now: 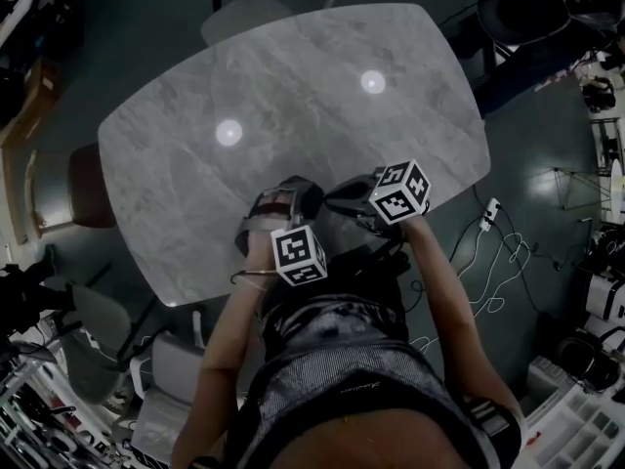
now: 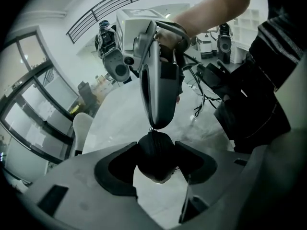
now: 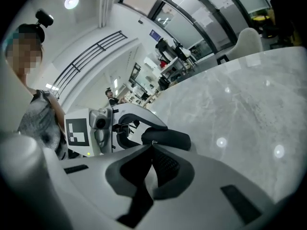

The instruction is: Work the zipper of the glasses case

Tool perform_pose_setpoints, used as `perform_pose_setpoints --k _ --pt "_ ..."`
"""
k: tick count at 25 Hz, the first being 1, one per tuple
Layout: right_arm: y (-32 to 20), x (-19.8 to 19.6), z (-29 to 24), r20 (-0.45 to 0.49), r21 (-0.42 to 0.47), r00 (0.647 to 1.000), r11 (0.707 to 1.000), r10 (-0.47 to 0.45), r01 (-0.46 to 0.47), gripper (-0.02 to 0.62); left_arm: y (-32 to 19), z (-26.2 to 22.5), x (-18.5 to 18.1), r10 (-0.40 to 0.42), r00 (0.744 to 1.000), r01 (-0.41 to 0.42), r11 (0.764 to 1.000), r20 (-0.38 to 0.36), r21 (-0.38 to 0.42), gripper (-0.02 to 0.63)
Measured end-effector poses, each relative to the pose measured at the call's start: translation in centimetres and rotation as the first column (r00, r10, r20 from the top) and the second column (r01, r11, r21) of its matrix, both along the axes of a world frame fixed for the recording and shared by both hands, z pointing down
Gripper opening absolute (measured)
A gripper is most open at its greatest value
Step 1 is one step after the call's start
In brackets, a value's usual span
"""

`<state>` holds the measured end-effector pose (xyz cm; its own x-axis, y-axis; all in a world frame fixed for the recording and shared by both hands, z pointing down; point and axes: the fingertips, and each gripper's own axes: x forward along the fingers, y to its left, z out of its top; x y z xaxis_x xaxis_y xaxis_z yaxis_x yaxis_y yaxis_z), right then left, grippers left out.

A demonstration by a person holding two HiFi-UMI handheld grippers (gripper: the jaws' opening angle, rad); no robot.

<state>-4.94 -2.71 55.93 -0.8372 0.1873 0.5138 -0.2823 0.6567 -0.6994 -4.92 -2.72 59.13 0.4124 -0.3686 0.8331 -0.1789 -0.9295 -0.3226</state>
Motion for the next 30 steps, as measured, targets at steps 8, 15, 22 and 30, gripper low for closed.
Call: perform_pose_setpoints --k 8,15,22,30 --pt "0.9 -1.1 -0.7 -0.026 0.039 0.997 0.996 -0.078 0.079 0.059 0.0 0.5 0.0 0.006 0.999 -0.006 1.000 0.049 0.010 0.248" --pt "1.2 -2.1 -0.8 -0.045 0.054 0.994 0.993 -0.099 0.102 0.060 -0.2 0.5 -0.3 -0.003 0.999 0.002 1.000 0.048 0.023 0.249" --pt "1.6 -2.2 -0.6 -0.052 0.058 0.994 0.993 -0.096 0.099 0.060 0.0 0.6 -0.1 0.014 0.998 -0.016 0.999 0.055 0.045 0.249" --pt "1.9 -2.8 -0.8 -0.030 0.067 0.995 0.993 -0.099 0.100 0.060 0.2 0.6 -0.3 -0.012 0.999 0.010 0.998 0.040 0.062 0.249"
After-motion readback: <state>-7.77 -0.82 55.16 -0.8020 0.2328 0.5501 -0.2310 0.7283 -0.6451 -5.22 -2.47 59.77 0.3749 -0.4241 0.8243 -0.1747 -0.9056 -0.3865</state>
